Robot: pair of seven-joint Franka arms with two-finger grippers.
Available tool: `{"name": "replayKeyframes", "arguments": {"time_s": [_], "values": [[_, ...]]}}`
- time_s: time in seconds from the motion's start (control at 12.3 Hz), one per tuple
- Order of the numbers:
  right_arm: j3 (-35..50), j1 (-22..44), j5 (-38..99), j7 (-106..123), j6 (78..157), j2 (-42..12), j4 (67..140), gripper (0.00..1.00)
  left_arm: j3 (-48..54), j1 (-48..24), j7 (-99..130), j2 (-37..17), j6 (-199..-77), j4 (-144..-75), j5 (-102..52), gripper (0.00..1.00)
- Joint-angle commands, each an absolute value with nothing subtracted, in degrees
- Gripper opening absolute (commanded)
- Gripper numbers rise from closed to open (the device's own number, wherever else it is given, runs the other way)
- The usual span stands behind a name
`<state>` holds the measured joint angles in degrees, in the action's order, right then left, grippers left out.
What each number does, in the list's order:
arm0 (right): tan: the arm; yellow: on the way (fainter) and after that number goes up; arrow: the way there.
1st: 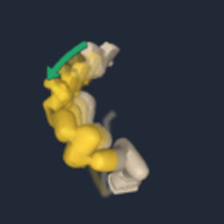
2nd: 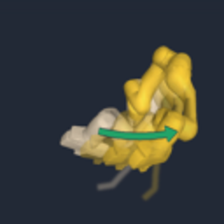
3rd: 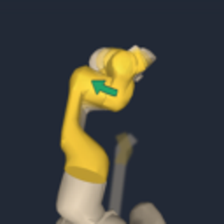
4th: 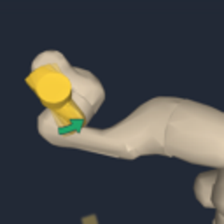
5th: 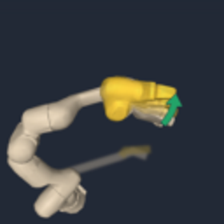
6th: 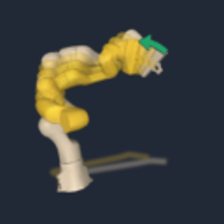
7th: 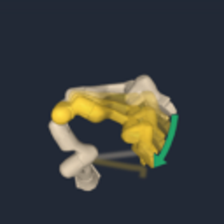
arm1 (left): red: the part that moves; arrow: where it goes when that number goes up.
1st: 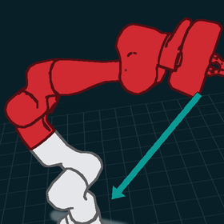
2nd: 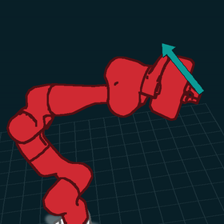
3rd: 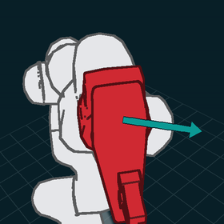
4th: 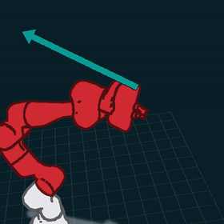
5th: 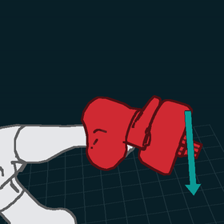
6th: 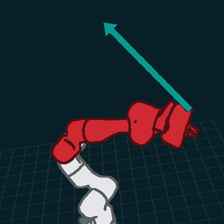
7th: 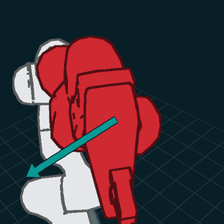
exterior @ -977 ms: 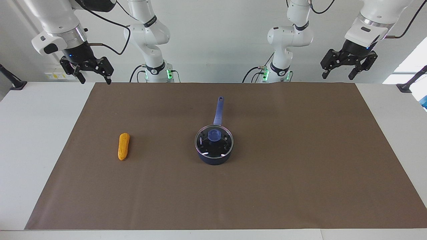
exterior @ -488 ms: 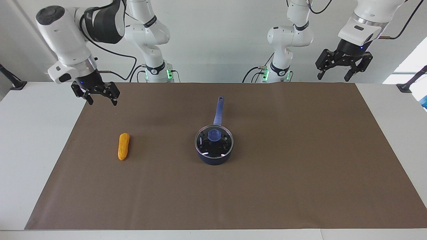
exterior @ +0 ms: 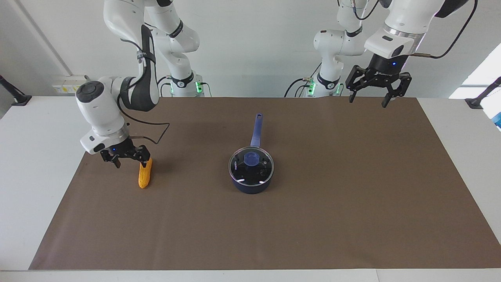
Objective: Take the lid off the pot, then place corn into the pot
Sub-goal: 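Reach the left gripper to the pot lid while the right gripper reaches the corn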
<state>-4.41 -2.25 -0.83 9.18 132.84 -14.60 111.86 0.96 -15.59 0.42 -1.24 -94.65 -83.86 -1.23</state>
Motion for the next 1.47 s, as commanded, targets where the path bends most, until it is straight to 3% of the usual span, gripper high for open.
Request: {"name": "replayKeyframes", "arguments": {"time_s": [0.0,0.16,0.57,1.06,1.14,1.22,1.3,1.38], "values": [[-4.0,-2.7,-1.4,11.3,135.2,-17.6,111.2,1.00,0.1,-19.9,1.3,-3.3,-98.3,-84.8,-1.4,1.00],[-4.0,-3.1,-1.4,11.5,136.7,-20.0,111.7,1.00,0.1,-23.2,5.7,-5.2,-100.4,-84.8,-1.3,1.00],[-4.0,-3.3,-1.4,11.9,133.9,-17.9,115.4,1.00,-0.2,-30.8,17.7,-12.5,-105.5,-83.7,0.1,1.00],[-3.9,-2.6,-1.1,10.1,131.7,-17.8,115.0,1.00,-0.2,-39.1,34.8,-26.1,-108.5,-73.9,5.3,1.00],[-3.9,-2.6,-1.1,10.0,131.1,-17.8,114.8,0.95,-0.3,-39.6,36.2,-27.2,-109.5,-73.7,5.4,1.00],[-4.0,-2.5,-1.1,10.1,131.0,-18.0,114.4,0.67,-0.3,-40.0,36.9,-28.2,-111.3,-73.7,5.4,1.00],[-4.0,-2.5,-1.1,10.0,130.0,-18.3,113.4,0.25,-0.3,-40.0,36.9,-28.8,-112.4,-73.7,5.4,1.00],[-3.9,-2.5,-1.1,9.9,128.1,-18.4,112.7,0.00,-0.3,-40.0,36.9,-29.3,-113.6,-73.7,5.5,1.00]]}}
